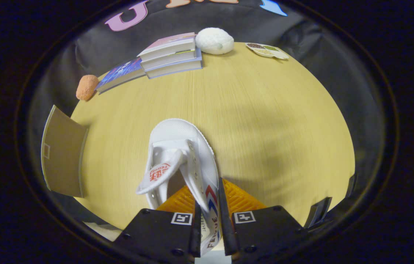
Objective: Open the storage box then place both shoes into the box .Put the left shoe in first, then the right shoe, with the right side of both shoes facing outward in a uniform manner.
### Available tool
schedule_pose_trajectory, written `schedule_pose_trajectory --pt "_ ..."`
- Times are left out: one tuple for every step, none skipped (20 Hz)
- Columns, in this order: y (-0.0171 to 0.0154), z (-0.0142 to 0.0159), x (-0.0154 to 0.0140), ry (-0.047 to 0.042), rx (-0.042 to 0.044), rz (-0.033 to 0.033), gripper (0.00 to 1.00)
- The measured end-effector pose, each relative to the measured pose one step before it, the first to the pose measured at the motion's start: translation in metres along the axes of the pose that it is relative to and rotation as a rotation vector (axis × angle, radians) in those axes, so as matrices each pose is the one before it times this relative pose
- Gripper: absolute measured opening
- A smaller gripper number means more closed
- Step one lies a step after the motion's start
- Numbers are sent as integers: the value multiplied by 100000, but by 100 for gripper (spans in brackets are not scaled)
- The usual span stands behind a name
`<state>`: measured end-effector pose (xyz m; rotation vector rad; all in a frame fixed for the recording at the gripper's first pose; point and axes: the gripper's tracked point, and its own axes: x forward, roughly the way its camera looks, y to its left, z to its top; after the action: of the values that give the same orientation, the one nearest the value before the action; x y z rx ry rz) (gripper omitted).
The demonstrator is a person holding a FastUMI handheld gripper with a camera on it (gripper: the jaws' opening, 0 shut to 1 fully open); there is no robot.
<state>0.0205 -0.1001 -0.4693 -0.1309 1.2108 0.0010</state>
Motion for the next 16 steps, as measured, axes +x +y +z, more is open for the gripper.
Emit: schedule_pose_trajectory --pt "-61 21 63 -258 -377 994 27" --pt "-75 -37 64 11 245 464 27" --pt "-475 1438 -198 -537 2652 -335 27" --pt "98 -1510 13 950 2888 432 19" --pt "-189 318 551 -1000 3615 -426 18" --pt "79 -296 -495 910 2347 1280 8" --pt "-24 -29 6 1249 1280 1576 8" --pt "-13 -127 33 1175 2369 1696 8" --pt "7 -39 -52 1742 3824 2064 8" --pt "531 -303 -49 1954 5396 3550 8" --pt "785 -273 -255 1654 6146 4904 8" --pt "909 -213 -176 1470 5285 5247 8" --pt "833 -266 -270 1394 4223 4436 8" --pt "862 -295 -118 1719 3124 3466 8" --pt "797 -514 -238 1624 2300 2799 8" --pt "744 -460 -470 1695 1787 2472 8"
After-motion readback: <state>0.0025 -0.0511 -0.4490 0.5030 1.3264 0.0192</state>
